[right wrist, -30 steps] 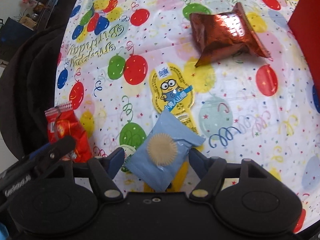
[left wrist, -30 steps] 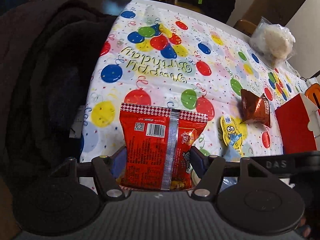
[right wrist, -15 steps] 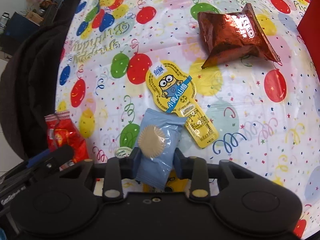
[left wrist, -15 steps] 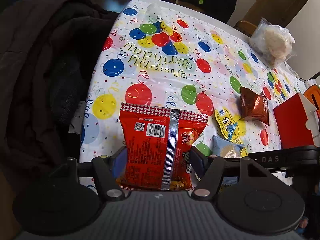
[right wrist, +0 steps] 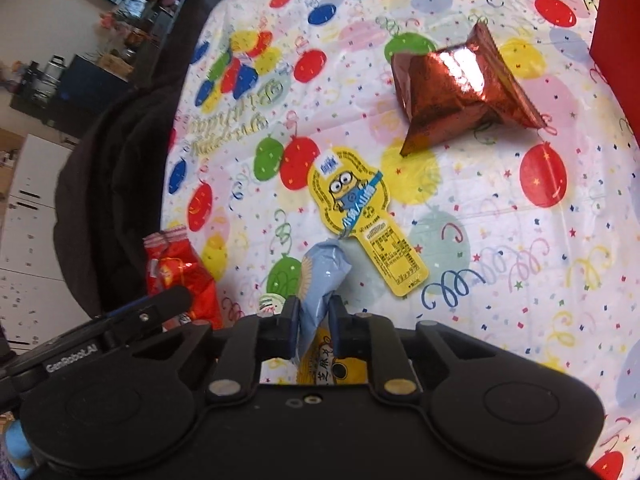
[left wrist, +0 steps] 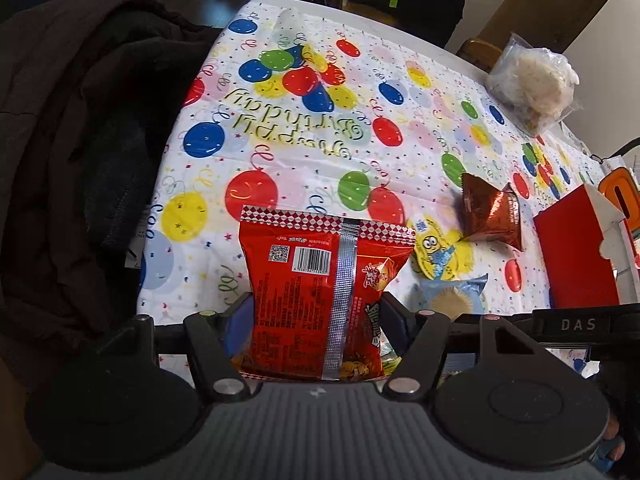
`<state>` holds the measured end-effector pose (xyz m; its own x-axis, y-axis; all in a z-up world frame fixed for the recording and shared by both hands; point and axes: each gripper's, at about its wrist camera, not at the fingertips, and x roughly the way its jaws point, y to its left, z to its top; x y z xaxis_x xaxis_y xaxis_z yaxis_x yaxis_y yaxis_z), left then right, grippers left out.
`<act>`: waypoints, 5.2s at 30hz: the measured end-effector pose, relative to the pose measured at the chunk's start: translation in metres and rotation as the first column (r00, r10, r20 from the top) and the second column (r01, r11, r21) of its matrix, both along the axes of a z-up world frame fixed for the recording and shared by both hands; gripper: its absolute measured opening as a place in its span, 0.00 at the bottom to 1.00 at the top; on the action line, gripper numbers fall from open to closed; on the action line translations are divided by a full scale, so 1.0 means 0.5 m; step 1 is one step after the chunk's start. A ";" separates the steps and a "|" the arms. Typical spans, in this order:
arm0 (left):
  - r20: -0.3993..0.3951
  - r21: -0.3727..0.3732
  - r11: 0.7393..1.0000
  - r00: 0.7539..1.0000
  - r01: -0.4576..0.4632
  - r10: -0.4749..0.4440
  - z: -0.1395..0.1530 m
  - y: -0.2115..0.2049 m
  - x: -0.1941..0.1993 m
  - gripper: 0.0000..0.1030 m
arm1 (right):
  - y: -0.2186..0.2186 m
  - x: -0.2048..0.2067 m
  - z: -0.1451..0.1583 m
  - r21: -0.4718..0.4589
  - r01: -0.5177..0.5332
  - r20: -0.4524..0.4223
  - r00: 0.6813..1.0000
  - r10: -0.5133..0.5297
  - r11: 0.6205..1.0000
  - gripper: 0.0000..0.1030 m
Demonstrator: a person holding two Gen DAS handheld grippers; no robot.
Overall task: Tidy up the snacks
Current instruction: 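Carry the red snack bag and blue cookie packet with both tools over the box, then open both tools to drop the red bag and blue packet into the box, then move both tools back over the remaining snacks on the tablecloth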
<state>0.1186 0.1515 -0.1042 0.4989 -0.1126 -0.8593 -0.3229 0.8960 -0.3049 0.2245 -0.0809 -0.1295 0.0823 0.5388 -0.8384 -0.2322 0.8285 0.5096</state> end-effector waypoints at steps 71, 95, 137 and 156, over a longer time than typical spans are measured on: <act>-0.137 0.168 0.845 0.861 0.508 -0.491 0.073 -0.850 0.485 0.63 | -0.765 0.280 0.061 0.001 0.256 0.221 0.943 -0.250 0.967 0.14; -0.127 0.168 0.852 0.868 0.496 -0.480 0.068 -0.841 0.456 0.58 | -0.764 0.254 0.088 -0.027 0.207 0.263 0.945 -0.193 0.978 0.26; 0.166 0.149 0.946 0.936 0.286 -0.309 0.207 -0.521 0.219 0.74 | -0.478 0.065 0.237 -0.016 0.013 0.508 0.862 -0.004 1.000 0.95; 0.180 0.151 0.977 0.968 0.150 -0.176 0.182 -0.249 0.077 0.79 | -0.270 -0.050 0.218 -0.097 -0.052 0.548 0.831 0.097 0.994 1.00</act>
